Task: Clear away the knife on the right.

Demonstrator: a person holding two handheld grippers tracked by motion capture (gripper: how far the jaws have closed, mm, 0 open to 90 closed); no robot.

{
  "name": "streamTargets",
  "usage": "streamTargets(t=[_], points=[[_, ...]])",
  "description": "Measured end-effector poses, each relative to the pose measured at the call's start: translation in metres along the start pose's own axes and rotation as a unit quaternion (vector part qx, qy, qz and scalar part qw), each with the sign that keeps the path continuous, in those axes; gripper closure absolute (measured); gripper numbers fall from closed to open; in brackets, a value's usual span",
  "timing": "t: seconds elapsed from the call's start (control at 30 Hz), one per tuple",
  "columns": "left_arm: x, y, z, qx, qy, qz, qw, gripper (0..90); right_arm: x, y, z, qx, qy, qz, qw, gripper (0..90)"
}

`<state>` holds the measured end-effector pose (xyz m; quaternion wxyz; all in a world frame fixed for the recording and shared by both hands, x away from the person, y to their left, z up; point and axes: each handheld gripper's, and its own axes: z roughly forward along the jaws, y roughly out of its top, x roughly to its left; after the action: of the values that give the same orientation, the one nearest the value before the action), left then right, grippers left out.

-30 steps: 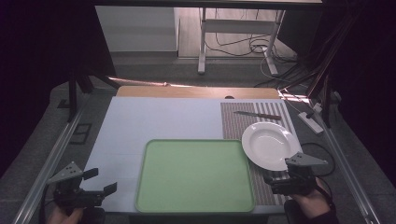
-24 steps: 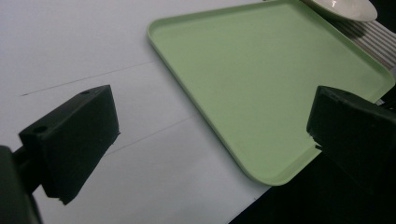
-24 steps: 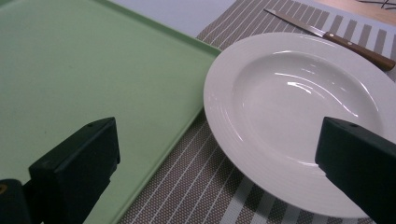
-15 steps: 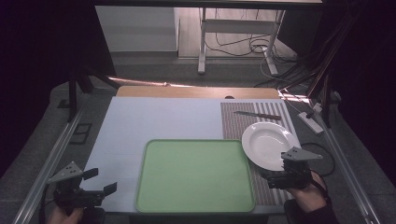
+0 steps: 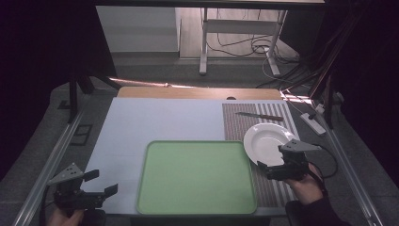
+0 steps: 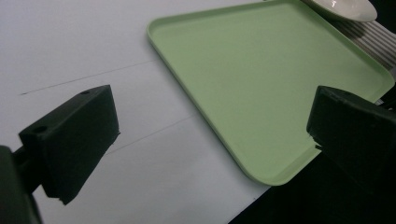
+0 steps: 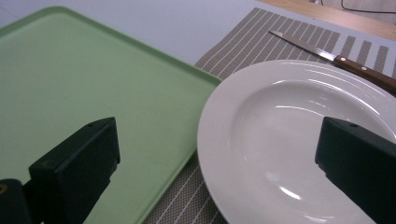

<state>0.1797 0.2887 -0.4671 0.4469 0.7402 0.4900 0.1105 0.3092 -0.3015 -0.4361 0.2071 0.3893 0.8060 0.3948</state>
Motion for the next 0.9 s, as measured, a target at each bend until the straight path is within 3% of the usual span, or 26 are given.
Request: streamTargets(t=[0.27, 0.5, 0.9], points=[[0.000, 0.000, 0.000, -0.001, -0.001, -0.001, 1.0000, 2.0, -0.010, 0.007, 0.013, 0.013, 0.010, -0.003, 0.9999, 0.7], [0.001, 0.000, 0.000, -0.002, -0.002, -0.003, 1.0000, 2.0, -0.016, 0.017, 0.030, 0.019, 0.024, 0.032, 0.9990, 0.6], [0.001, 0.000, -0.001, -0.003, -0.003, -0.005, 1.0000, 2.0, -0.024, 0.023, 0.051, 0.042, 0.023, 0.046, 0.9978, 0.7]])
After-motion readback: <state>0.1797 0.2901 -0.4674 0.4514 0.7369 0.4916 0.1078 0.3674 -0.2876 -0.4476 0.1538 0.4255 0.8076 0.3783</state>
